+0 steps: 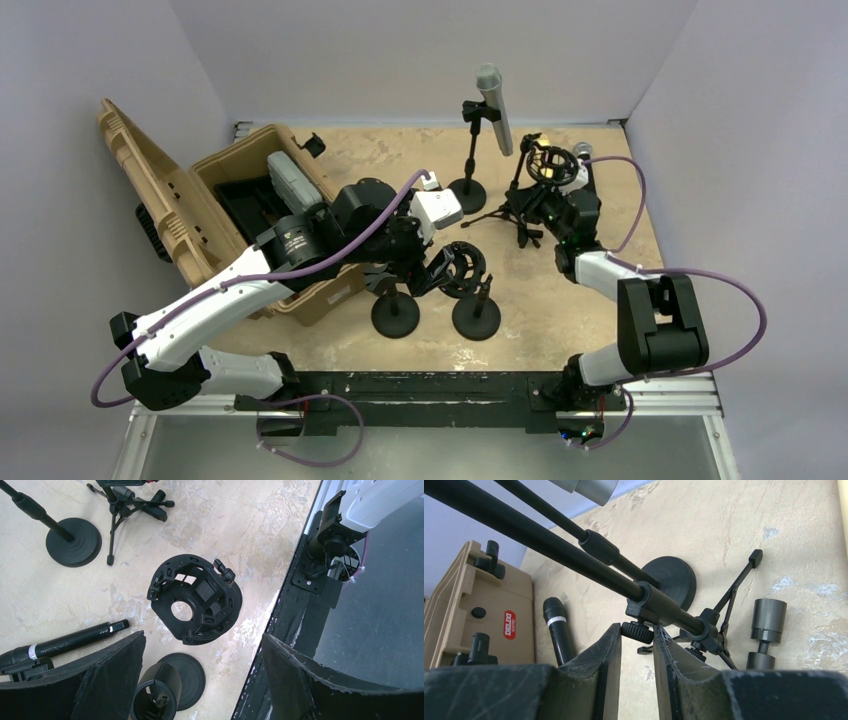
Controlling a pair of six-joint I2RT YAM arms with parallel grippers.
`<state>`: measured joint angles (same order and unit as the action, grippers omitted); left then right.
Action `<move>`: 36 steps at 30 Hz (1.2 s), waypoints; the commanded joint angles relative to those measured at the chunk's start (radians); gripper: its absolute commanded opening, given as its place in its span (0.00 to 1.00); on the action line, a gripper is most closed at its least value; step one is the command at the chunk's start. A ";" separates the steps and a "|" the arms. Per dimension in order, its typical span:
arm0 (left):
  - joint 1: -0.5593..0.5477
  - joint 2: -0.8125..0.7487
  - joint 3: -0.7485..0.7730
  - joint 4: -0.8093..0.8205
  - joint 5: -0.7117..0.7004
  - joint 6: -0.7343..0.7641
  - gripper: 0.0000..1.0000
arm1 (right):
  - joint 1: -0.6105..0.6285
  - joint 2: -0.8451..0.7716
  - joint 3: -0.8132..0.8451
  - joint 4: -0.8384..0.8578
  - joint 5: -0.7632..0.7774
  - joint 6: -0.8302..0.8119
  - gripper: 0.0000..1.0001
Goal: Remove the microphone from the stand
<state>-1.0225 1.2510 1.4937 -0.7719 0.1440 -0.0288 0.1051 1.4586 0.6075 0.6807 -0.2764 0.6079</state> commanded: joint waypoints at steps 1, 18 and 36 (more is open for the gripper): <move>-0.004 -0.001 0.007 0.019 0.001 0.025 0.84 | 0.004 0.003 -0.040 -0.107 -0.119 -0.036 0.02; -0.007 -0.007 0.010 0.016 0.004 0.025 0.84 | -0.184 -0.019 -0.218 0.383 -0.584 0.327 0.68; -0.012 -0.005 0.008 0.017 0.004 0.024 0.84 | -0.219 0.385 -0.163 1.153 -0.561 0.887 0.68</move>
<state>-1.0245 1.2510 1.4937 -0.7719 0.1444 -0.0288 -0.0998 1.8183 0.4004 1.4776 -0.8703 1.3960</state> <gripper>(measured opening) 0.836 0.685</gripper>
